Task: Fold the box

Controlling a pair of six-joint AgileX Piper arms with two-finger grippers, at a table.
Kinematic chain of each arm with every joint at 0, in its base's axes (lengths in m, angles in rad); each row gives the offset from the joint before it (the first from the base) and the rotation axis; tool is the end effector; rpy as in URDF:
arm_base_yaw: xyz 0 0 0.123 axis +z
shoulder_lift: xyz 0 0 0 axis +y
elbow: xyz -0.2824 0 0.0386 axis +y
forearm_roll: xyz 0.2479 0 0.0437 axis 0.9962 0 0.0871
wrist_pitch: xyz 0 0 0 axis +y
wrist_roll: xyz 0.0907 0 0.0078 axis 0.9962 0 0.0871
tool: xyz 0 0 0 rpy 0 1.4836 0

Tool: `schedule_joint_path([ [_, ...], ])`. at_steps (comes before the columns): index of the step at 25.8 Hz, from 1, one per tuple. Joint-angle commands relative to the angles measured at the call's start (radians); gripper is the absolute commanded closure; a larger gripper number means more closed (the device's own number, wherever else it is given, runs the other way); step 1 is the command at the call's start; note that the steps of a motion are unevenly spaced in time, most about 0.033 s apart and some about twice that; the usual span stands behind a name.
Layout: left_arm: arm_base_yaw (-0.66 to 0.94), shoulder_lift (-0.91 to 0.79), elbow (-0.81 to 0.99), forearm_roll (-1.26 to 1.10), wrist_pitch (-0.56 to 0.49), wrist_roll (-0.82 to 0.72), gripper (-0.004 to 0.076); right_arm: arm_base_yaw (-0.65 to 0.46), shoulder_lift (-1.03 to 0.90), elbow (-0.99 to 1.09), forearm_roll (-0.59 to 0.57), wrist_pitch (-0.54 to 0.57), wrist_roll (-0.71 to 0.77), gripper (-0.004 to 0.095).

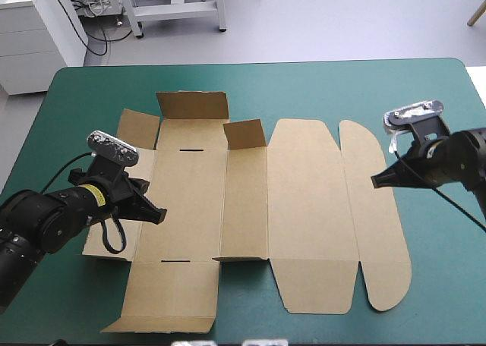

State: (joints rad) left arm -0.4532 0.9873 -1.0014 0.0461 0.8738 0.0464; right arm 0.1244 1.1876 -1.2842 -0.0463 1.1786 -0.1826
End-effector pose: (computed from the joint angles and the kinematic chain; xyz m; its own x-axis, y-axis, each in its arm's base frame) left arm 0.1713 -0.0799 0.3636 -0.5938 0.3736 -0.7126 0.4612 0.8838 0.0790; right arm 0.2210 0.0237 0.3904 -0.7953 -0.2998 -0.5270 -0.2644 0.9537 -0.1436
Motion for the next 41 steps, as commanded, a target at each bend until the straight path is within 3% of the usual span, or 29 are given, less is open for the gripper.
schedule_joint_path([
  [1,-0.004,-0.011,-0.035,-0.016,-0.056,-0.007,0.0731,-0.007,-0.104,0.045,0.003,-0.052,0.007,0.0929],
  [11,-0.004,0.009,-0.04,-0.054,-0.069,-0.007,0.0731,-0.007,-0.328,0.252,0.003,-0.05,0.01,0.0929],
  [18,-0.004,0.122,-0.118,-0.117,0.038,0.009,0.0731,-0.007,-0.44,0.383,0.003,-0.106,0.098,0.0929],
  [24,0.057,0.242,-0.24,-0.23,0.15,0.145,0.0708,-0.007,-0.486,0.426,-0.003,-0.1,0.098,0.0929],
  [31,0.378,0.355,-0.366,-0.69,0.401,0.47,0.0708,-0.007,-0.493,0.426,-0.005,-0.103,0.098,0.0929],
  [41,0.946,0.356,-0.374,-0.752,0.403,0.493,0.0708,-0.007,-0.493,0.426,-0.043,-0.154,0.091,0.0929],
])
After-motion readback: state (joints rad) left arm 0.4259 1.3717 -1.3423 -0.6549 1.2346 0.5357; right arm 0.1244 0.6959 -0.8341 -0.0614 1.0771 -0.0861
